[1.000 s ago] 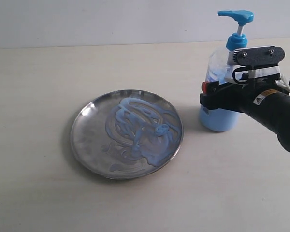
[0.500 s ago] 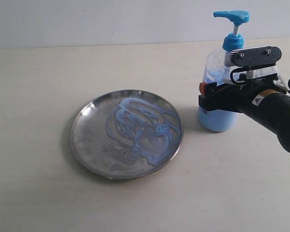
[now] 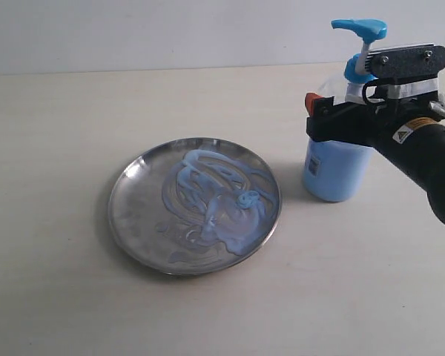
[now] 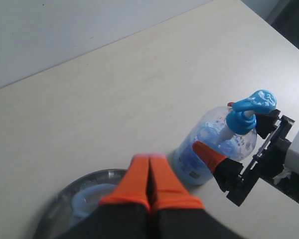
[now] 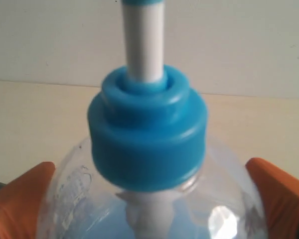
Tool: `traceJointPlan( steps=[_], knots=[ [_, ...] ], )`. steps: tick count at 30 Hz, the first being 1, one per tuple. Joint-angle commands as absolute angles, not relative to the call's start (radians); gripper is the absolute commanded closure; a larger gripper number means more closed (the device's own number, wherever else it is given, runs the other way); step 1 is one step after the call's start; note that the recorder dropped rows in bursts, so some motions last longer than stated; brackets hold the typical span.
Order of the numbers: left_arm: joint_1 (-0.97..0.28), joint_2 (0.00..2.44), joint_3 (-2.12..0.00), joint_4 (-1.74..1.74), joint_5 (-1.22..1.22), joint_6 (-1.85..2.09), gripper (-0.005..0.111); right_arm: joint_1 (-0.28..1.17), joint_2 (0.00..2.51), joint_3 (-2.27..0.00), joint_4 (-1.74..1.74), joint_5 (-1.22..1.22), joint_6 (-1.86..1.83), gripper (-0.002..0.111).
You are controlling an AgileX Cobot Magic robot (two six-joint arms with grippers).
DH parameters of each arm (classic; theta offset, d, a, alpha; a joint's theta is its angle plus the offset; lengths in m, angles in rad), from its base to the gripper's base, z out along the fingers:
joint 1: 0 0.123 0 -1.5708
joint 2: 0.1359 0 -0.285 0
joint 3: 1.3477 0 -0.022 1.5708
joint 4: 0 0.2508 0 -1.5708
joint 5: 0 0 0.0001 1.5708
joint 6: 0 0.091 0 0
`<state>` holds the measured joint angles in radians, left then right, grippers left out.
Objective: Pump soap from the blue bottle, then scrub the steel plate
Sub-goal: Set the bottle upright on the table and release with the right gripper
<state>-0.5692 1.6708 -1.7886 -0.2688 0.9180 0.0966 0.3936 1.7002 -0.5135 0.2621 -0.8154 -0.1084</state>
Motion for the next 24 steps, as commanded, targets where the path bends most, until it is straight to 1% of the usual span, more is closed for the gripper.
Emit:
traceJointPlan(
  steps=[1,6,11,16,24],
  knots=[
    [-0.566,1.664,-1.792,-0.271,0.918,0.092,0.107,0.394,1.658,-0.516,0.252,-0.752,-0.111,0.012],
    [-0.566,1.664,-1.792,-0.271,0.922,0.092,0.107,0.394,1.607,-0.516,0.252,-0.629,-0.137,0.012],
    [-0.566,1.664,-1.792,-0.271,0.924,0.092,0.107,0.394,1.557,-0.516,0.255,-0.565,-0.145,0.012],
    [-0.566,1.664,-1.792,-0.271,0.930,0.095,0.107,0.394,1.467,-0.516,0.369,-0.472,-0.266,0.012],
    [-0.566,1.664,-1.792,-0.271,0.934,0.095,0.107,0.394,1.294,-0.516,0.377,-0.251,-0.268,0.012]
  ],
)
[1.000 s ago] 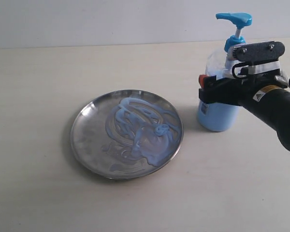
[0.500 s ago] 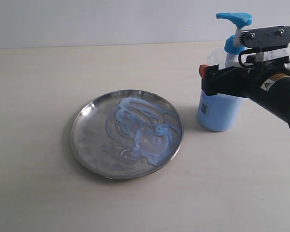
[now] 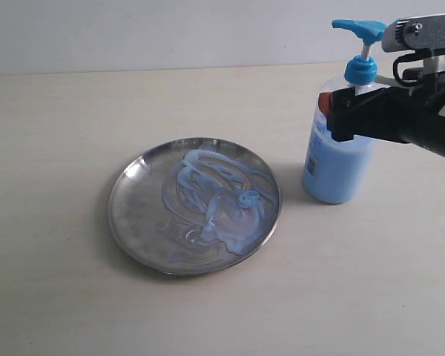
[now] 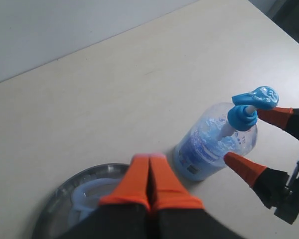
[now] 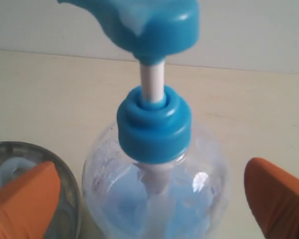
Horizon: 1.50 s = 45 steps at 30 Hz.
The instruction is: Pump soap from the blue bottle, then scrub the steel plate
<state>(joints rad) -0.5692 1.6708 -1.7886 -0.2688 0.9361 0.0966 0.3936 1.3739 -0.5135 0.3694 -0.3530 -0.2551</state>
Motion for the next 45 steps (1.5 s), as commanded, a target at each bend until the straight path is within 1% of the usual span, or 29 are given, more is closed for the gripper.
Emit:
traceJointPlan(
  steps=[1,7,14,16,17,22,25,29,37,45],
  knots=[
    [-0.566,1.664,-1.792,-0.271,0.937,0.095,0.107,0.394,1.274,-0.516,0.383,-0.226,-0.268,0.012],
    [-0.566,1.664,-1.792,-0.271,0.961,0.095,0.107,0.394,1.129,-0.516,0.385,-0.018,-0.266,0.013],
    [-0.566,1.666,-1.792,-0.271,1.011,0.110,0.107,0.394,0.958,-0.516,0.390,0.201,-0.249,0.024],
    [-0.566,1.672,-1.791,-0.271,1.038,0.115,0.107,0.394,0.913,-0.516,0.390,0.237,-0.226,0.032],
    [-0.568,1.677,-1.791,-0.275,1.053,0.121,0.107,0.394,0.890,-0.516,0.390,0.249,-0.224,0.038],
    [-0.568,1.719,-1.791,-0.334,1.111,0.164,0.107,0.394,0.794,-0.516,0.380,0.307,-0.217,0.074],
    [-0.568,1.755,-1.791,-0.368,1.130,0.177,0.107,0.394,0.746,-0.514,0.370,0.328,-0.219,0.091],
    [-0.579,1.817,-1.791,-0.382,1.145,0.194,0.107,0.394,0.698,-0.514,0.336,0.345,-0.219,0.108],
    [-0.615,1.971,-1.791,-0.375,1.175,0.249,0.107,0.394,0.652,-0.514,0.315,0.366,-0.219,0.108],
    [-0.630,2.112,-1.791,-0.408,1.119,0.252,0.107,0.394,0.652,-0.514,0.310,0.369,-0.219,0.108]
  ],
)
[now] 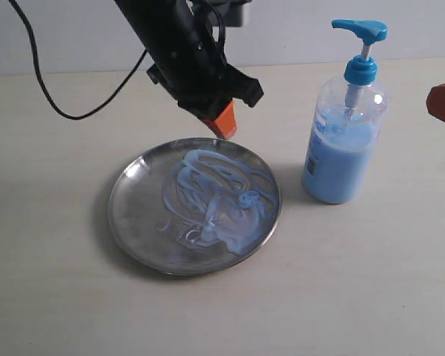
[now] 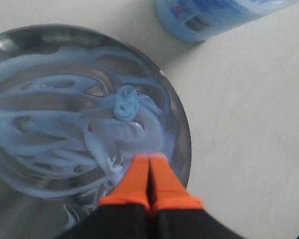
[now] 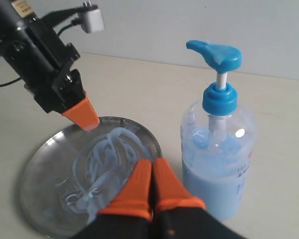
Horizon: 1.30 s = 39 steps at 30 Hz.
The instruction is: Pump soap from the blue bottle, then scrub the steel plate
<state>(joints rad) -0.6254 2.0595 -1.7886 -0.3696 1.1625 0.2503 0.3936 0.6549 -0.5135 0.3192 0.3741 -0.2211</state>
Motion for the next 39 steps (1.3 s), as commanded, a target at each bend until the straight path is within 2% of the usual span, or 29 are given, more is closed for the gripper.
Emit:
traceJointPlan(
  steps=[1,25,35,39],
  knots=[
    [-0.630,2.124,-1.791,-0.421,1.107,0.252,0.107,0.394,0.652,-0.514,0.307,0.369,-0.219,0.108],
    [-0.630,2.304,-1.791,-0.493,0.910,0.252,0.107,0.394,0.652,-0.514,0.307,0.345,-0.219,0.108],
    [-0.711,2.285,-1.791,-0.216,0.947,0.247,0.107,0.394,0.652,-0.514,0.307,0.346,-0.219,0.108],
    [-0.730,2.282,-1.791,-0.207,0.909,0.227,0.107,0.394,0.652,-0.514,0.307,0.344,-0.223,0.108]
  ],
)
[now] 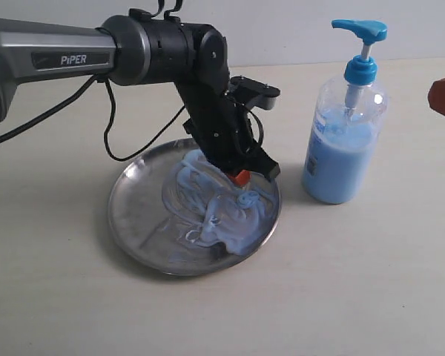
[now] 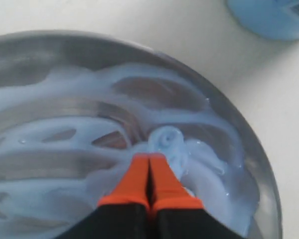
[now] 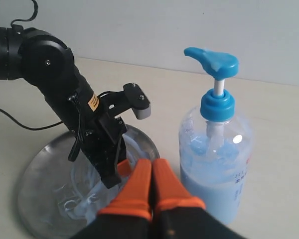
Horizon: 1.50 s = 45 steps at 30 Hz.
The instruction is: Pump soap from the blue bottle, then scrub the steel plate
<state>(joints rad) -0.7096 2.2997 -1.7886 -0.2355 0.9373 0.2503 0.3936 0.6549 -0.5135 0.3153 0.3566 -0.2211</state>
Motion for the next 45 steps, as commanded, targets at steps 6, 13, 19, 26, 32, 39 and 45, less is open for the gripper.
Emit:
traceJointPlan(
  steps=[6,13,19,26,32,39,45],
  knots=[
    [-0.730,2.282,-1.791,-0.212,0.844,0.182,0.107,0.394,0.652,-0.514,0.307,0.344,-0.223,0.108],
    [-0.728,2.318,-1.791,-0.221,0.856,0.145,0.107,0.394,0.652,-0.514,0.307,0.342,-0.223,0.108],
    [-0.727,2.322,-1.791,-0.221,0.856,0.118,0.107,0.394,0.652,-0.514,0.307,0.350,-0.223,0.108],
    [-0.719,2.345,-1.791,-0.226,0.863,0.089,0.107,0.394,0.652,-0.514,0.309,0.349,-0.223,0.108],
    [-0.717,2.347,-1.791,-0.252,0.877,0.093,0.107,0.394,0.652,-0.514,0.309,0.347,-0.223,0.108],
    [-0.717,2.347,-1.791,-0.335,0.950,0.157,0.107,0.394,0.652,-0.514,0.309,0.346,-0.223,0.108],
    [-0.717,2.349,-1.791,-0.300,0.983,0.157,0.107,0.394,0.652,-0.514,0.309,0.346,-0.223,0.108]
  ],
)
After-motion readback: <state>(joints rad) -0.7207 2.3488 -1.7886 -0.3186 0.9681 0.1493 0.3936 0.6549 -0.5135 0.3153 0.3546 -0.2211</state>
